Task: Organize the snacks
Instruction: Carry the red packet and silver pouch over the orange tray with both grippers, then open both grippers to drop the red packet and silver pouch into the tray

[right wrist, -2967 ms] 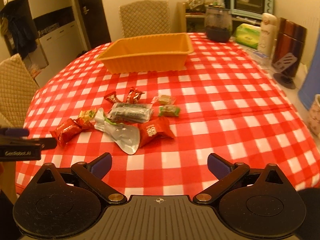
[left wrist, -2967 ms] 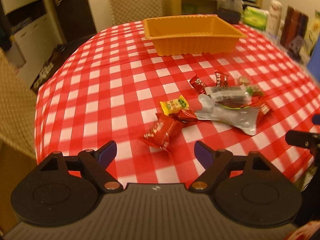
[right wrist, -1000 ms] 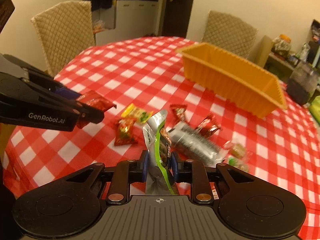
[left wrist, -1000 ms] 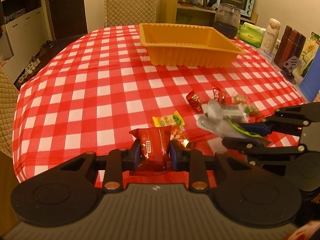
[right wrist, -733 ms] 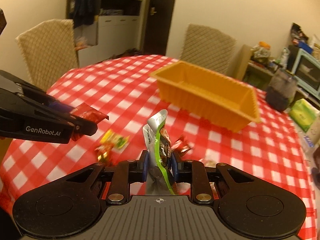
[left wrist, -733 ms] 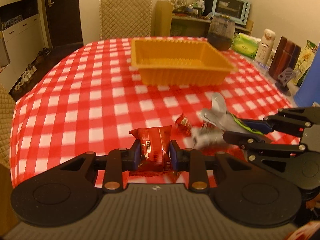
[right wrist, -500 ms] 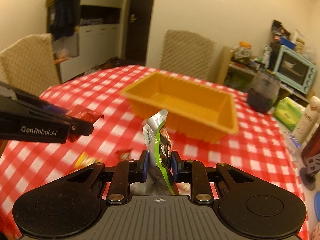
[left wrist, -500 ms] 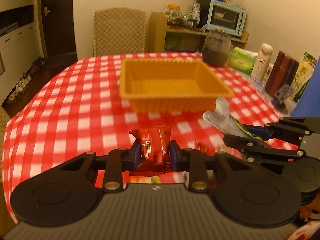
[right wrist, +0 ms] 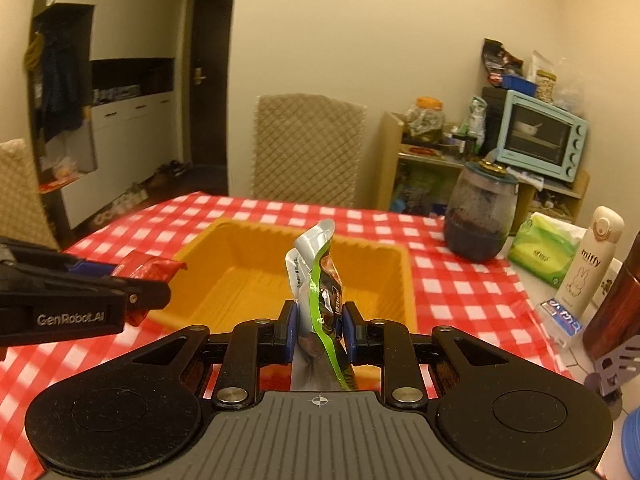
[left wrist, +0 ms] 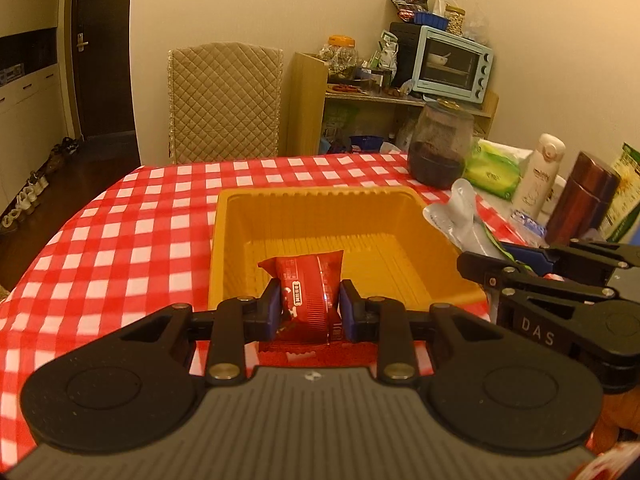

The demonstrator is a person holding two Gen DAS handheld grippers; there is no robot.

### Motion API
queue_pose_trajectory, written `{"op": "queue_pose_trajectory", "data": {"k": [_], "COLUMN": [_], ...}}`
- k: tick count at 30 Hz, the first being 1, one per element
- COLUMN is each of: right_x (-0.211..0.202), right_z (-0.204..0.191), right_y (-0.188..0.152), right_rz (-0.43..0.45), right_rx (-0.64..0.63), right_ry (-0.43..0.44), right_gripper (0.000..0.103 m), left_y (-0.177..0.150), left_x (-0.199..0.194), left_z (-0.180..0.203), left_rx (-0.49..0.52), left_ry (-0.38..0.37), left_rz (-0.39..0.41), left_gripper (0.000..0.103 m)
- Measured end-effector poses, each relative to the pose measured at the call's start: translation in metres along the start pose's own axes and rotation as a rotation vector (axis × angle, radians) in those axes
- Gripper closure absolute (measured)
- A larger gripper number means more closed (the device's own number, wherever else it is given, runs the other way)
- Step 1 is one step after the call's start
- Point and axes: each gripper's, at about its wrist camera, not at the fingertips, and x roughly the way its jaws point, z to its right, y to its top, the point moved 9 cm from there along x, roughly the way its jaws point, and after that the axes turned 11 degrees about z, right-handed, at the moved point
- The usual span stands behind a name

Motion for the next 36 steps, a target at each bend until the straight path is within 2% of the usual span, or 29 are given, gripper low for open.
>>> {"op": "queue_pose_trajectory", "data": {"k": [10, 20, 24, 26, 36], "right_x": [0.063, 0.094, 0.101, 0.102, 0.1], "right_z": [0.021, 0.023, 0.027, 0.029, 0.03], "right_y": [0.001, -0.006, -0.012, -0.015, -0.014], "right_rz": [-0.042, -0.064, -0.078, -0.082, -0.084], "right_rx": [0.114, 0.147, 0.156, 0.165, 0.205], "right_ry": [-0.037, -0.04, -0.042, -0.044, -0.032], "right_gripper": [0.079, 0.079, 0.079, 0.079, 0.079], "left_y": [0.01, 0.006, 0.002, 0.001, 0.005], "left_x": [0.051, 0.084, 0.092, 0.094, 0.085], "left_z": [-0.014, -0.017, -0.015, -0.017, -0.028], "left_rx": [-0.032, -0.071, -0.073, -0.071, -0.076], "left_ry": [0.034, 0.023, 0.012, 0.019, 0.063], "left_rz": [-0.006, -0.024, -0.029, -0.029, -0.022], "left_gripper": [0.076, 0.076, 0.075, 0.068, 0.068]}}
